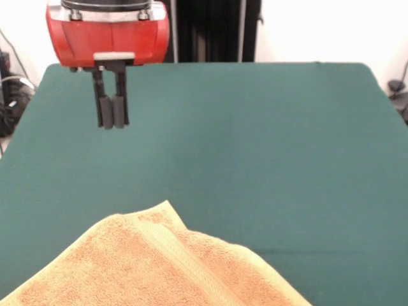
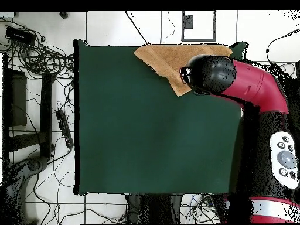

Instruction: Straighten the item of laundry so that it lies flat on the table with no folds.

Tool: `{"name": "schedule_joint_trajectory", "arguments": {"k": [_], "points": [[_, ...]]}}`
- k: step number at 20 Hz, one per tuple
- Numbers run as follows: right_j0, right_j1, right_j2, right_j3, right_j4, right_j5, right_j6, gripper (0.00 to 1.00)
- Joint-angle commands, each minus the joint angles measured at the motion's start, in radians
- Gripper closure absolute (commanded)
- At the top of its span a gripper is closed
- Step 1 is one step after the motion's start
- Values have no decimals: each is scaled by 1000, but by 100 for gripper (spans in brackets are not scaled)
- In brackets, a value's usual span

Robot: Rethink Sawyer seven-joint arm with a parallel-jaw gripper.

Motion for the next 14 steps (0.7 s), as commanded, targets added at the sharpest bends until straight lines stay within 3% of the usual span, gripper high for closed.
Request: {"name": "schedule_joint_trajectory", "arguments": {"k": [1, 8, 14], "points": [[17, 61, 149, 233, 58, -36, 111, 100], [28, 81, 143, 230, 83, -28, 140, 100], [39, 111, 131, 229, 60, -101, 154, 100]]}}
